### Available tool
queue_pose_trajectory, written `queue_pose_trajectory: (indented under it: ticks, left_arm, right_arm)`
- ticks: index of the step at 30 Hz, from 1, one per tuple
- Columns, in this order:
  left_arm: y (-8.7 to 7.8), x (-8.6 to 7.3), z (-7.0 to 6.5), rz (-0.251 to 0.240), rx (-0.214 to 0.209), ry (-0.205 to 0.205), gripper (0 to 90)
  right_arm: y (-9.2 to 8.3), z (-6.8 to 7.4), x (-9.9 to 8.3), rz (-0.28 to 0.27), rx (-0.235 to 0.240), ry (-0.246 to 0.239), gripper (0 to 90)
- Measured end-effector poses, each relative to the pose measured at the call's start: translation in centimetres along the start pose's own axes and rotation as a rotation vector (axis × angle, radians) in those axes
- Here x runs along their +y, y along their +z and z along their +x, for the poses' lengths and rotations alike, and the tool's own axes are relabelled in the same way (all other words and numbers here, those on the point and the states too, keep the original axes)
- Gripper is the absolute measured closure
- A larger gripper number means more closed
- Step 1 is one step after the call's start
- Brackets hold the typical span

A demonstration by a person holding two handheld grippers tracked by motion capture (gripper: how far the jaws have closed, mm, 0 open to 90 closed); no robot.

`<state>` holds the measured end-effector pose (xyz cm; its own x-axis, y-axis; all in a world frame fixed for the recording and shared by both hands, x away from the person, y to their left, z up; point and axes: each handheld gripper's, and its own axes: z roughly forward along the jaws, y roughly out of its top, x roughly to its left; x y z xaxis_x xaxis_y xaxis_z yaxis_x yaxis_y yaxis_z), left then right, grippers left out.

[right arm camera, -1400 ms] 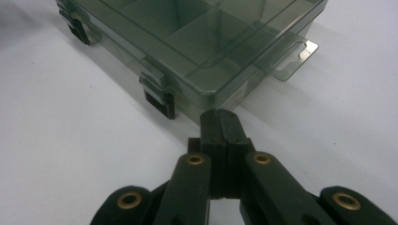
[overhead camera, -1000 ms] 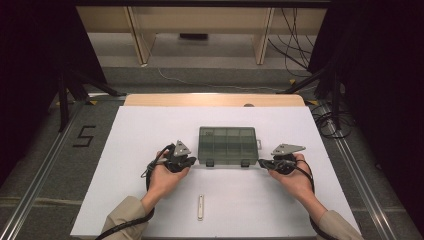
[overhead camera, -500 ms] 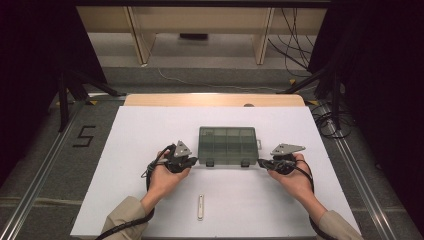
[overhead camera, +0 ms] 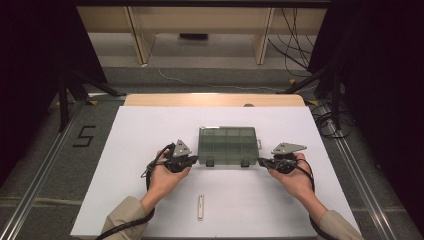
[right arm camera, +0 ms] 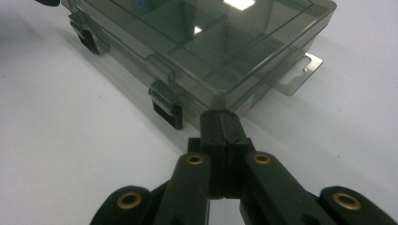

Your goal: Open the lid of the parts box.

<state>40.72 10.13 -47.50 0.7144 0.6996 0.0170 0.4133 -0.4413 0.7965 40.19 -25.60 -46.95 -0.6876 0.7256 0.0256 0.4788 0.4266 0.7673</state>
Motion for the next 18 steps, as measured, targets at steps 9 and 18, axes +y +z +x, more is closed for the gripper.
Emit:
queue_pose_trajectory:
  ticks: [9,18]
  left_arm:
    - [-0.3,0.6,-0.1,-0.028,0.016,-0.005,89.5]
    - [-0.3,1.3,0.1,-0.053,0.024,-0.015,89.5]
  right_arm:
    - [-0.4,0.0,0.5,-0.040,-0.006,-0.006,90.0]
    - [-0.7,0.0,1.0,-0.077,-0.019,-0.004,90.0]
